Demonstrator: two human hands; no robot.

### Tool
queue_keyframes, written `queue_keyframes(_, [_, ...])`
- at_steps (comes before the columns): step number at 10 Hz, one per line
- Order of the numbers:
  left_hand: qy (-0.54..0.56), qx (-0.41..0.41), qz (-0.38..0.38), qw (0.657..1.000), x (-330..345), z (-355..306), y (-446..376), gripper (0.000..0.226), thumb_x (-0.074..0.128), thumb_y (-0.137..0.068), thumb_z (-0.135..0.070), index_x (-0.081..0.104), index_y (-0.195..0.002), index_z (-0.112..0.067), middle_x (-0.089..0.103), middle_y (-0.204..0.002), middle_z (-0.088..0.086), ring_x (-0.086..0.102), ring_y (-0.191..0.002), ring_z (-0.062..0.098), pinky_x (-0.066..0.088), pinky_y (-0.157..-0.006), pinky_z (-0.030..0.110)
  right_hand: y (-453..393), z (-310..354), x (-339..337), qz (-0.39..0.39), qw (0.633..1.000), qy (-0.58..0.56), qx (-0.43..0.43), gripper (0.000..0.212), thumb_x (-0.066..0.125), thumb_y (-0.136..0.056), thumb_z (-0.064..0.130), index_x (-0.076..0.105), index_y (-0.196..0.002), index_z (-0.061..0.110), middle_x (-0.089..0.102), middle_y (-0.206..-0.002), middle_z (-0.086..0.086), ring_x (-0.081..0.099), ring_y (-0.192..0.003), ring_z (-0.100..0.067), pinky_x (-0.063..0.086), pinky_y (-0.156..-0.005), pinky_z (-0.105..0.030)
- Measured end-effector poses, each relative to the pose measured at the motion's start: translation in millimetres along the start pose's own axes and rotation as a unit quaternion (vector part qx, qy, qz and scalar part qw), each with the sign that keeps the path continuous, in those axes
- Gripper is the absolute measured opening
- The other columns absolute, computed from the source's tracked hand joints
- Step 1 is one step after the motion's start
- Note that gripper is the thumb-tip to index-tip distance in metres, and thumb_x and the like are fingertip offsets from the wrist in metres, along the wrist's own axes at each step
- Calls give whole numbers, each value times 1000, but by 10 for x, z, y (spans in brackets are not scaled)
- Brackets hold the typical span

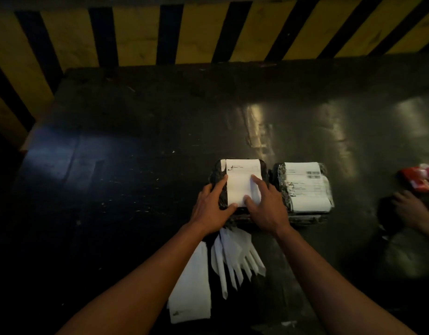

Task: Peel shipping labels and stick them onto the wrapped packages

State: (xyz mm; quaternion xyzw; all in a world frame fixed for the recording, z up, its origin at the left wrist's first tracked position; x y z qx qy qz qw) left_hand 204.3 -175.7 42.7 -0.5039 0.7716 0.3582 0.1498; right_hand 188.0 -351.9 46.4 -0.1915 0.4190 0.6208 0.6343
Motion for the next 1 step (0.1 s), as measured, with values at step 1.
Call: queue_keyframes(1, [8,-11,-18,1000,-48,62,59,90,70,-91,-47,10,-158,-52,18,-165,2,28,-150,29,36,-118,56,61,40,-78,5,1000,27,-11,72,59,-98,44,24,-160,32,11,-169,-17,30,-150,-39,34,-118,-49])
Point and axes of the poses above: each hand's wrist, its own y-axis away from the middle knuckle, its own x-axis out of the palm, z = x × y, the point moved 2 cm from there along -y, towards the middle knuckle
